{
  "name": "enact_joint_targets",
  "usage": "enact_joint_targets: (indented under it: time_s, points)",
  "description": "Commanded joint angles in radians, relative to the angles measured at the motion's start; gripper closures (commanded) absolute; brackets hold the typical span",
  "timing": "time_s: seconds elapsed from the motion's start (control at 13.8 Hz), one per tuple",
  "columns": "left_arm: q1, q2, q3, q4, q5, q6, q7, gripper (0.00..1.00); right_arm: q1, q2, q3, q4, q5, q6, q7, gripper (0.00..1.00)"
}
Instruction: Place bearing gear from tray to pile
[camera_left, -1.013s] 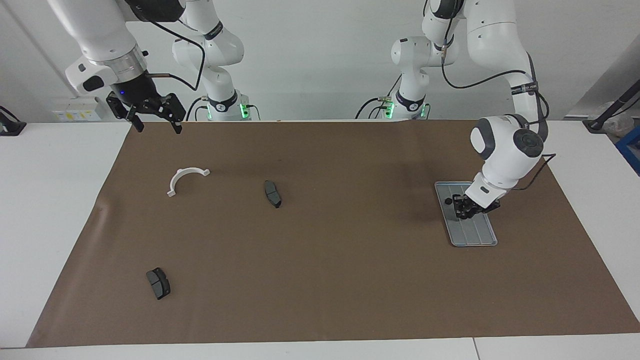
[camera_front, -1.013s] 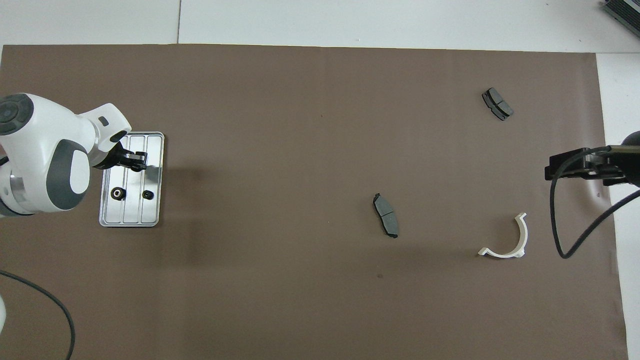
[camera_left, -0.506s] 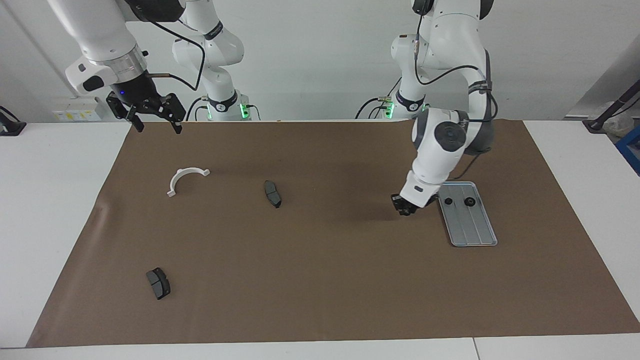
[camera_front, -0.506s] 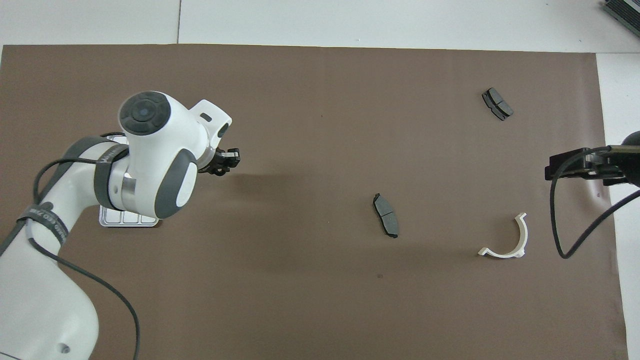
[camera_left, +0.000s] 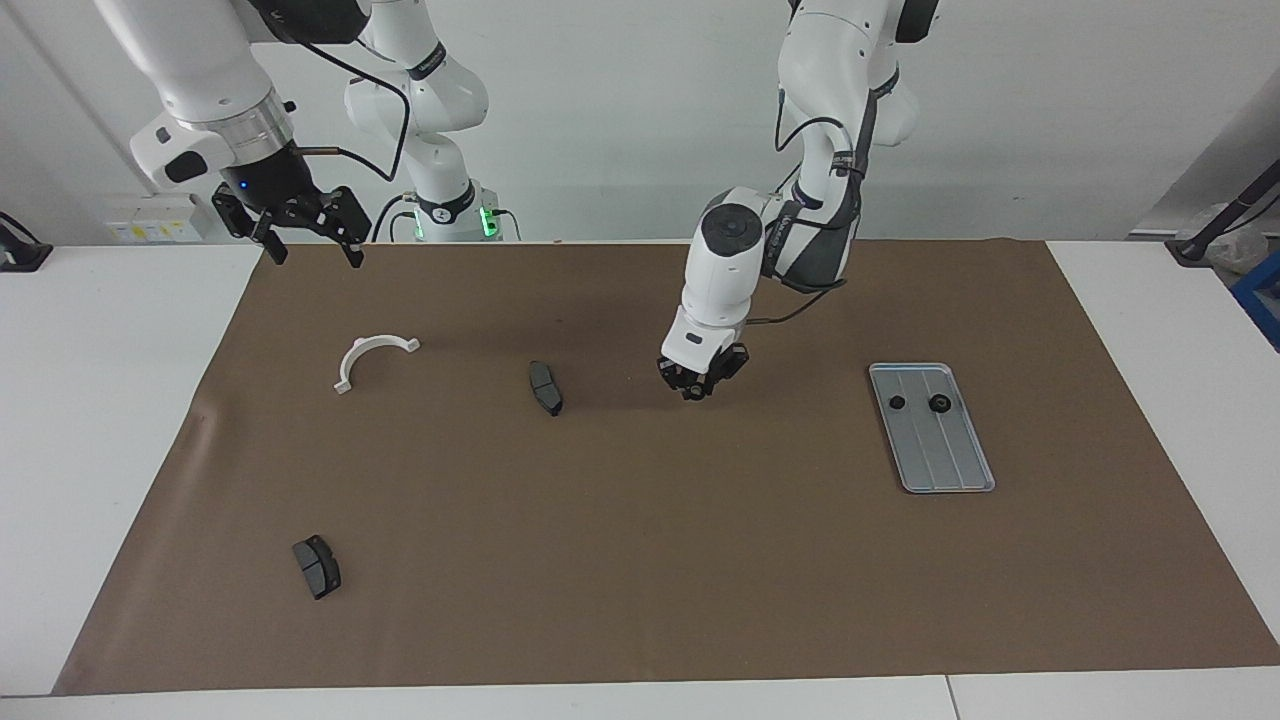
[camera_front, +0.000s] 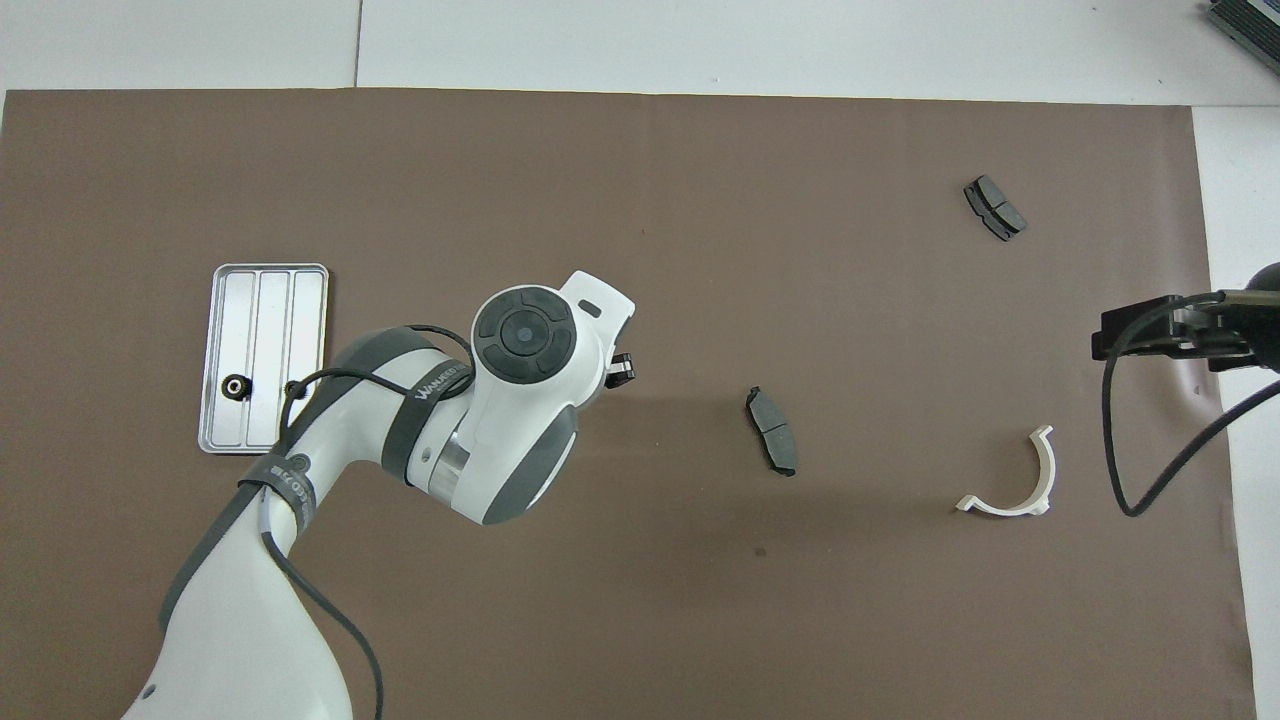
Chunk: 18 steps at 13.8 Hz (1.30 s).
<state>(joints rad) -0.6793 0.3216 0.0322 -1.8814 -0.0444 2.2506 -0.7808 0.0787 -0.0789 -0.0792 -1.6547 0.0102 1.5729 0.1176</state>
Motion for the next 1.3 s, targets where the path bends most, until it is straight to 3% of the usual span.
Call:
enact_joint_targets:
  time_s: [0.0, 0.07, 0.14, 0.29, 0.43, 0.58, 0.72, 1.01, 1.23]
  points:
    - [-0.039, 0.010, 0.018, -0.033, -0.003, 0.081, -0.054, 0.54, -0.027, -0.005, -0.004, 0.012, 0.010, -0.017, 0.005, 0.00]
    - [-0.051, 0.010, 0.018, -0.033, -0.003, 0.083, -0.054, 0.40, -0.028, -0.008, -0.005, 0.012, 0.011, -0.020, 0.005, 0.00]
    - [-0.054, 0.010, 0.018, -0.033, -0.003, 0.083, -0.054, 0.19, -0.028, -0.009, -0.007, 0.012, 0.010, -0.025, 0.005, 0.00]
    - [-0.048, 0.008, 0.021, -0.024, -0.003, 0.066, -0.052, 0.03, -0.020, -0.016, -0.005, -0.017, 0.001, 0.004, -0.006, 0.00]
    - [-0.020, -0.009, 0.029, -0.021, -0.003, 0.060, -0.040, 0.00, -0.013, -0.015, -0.002, -0.036, -0.002, 0.070, -0.009, 0.00]
    - [0.088, -0.056, 0.031, -0.009, -0.002, 0.012, 0.012, 0.00, 0.036, 0.001, 0.006, -0.043, 0.002, 0.090, 0.002, 0.00]
    - [0.199, -0.097, 0.029, -0.008, -0.002, -0.066, 0.171, 0.00, 0.113, 0.017, 0.006, -0.109, 0.007, 0.200, 0.043, 0.00]
    - [0.381, -0.124, 0.031, -0.025, -0.003, -0.144, 0.473, 0.00, 0.303, 0.160, 0.006, -0.103, 0.017, 0.361, 0.252, 0.00]
    - [0.487, -0.150, 0.031, -0.099, -0.003, -0.132, 0.612, 0.02, 0.439, 0.289, 0.006, -0.102, 0.019, 0.514, 0.442, 0.00]
